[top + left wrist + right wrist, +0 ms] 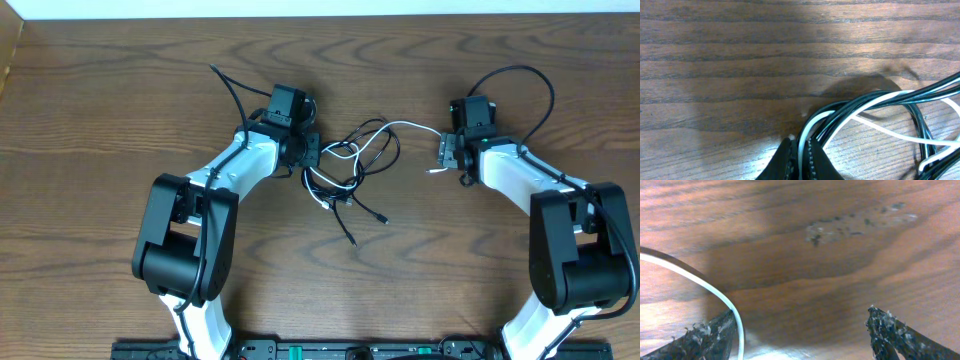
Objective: Untangle cables
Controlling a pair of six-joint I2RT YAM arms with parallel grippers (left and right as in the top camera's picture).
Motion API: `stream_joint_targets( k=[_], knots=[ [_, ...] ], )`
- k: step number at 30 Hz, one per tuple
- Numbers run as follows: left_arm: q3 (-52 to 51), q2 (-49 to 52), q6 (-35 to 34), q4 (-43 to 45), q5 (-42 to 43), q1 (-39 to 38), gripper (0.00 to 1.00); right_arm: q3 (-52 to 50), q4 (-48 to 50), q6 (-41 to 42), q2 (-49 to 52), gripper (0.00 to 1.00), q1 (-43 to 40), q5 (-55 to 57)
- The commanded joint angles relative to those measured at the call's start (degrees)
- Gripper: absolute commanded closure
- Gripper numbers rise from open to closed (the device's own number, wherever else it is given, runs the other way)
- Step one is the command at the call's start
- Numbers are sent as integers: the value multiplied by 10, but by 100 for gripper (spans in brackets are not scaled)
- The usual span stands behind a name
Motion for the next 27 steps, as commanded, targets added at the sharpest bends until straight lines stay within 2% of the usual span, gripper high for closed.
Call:
stream_joint_targets(
  k=[1,24,27],
  knots=[
    [-4,8,10,0,1,3,92,-24,-9,3,23,18,2,-62],
    [-3,-52,10,-36,14,3,91,-24,-7,2,23,18,0,-62],
    [-3,-52,10,-36,14,3,86,-24,-7,2,23,18,0,-62]
  ],
)
